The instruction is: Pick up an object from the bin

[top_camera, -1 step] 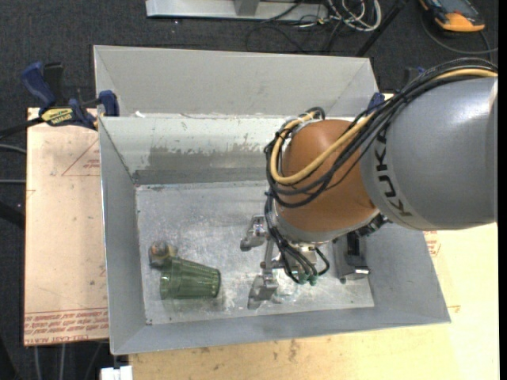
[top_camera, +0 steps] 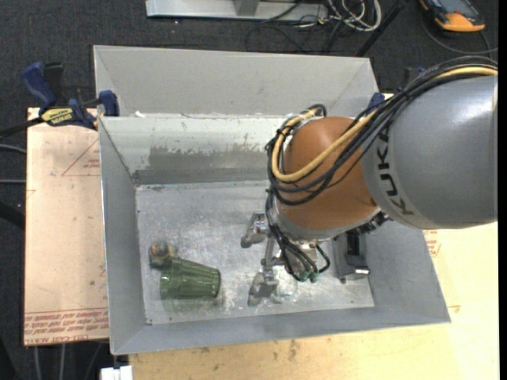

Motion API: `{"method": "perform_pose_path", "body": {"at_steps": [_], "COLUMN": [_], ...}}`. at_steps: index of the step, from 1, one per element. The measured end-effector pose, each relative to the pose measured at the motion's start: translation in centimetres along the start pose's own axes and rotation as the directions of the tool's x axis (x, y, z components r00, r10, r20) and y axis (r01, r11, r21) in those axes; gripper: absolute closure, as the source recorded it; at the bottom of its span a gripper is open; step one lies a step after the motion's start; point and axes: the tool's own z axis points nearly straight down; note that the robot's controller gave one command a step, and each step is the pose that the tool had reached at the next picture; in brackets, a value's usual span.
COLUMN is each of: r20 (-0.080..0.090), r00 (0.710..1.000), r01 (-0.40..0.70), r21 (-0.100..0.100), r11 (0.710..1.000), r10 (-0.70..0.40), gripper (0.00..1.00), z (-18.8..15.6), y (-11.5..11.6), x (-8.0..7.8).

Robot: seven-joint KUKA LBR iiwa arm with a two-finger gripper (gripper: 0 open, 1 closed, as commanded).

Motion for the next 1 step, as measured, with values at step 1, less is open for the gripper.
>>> {"method": "perform_pose_path", "body": {"at_steps": [1], "r20": [0.005], "r00": [0.996], "r01": [-0.093], "r21": [-0.002], "r11": [0.996], "r10": [0.093], "gripper": [0.00], "z": [6.17], "y": [4.28], "x": [-0.27]}}
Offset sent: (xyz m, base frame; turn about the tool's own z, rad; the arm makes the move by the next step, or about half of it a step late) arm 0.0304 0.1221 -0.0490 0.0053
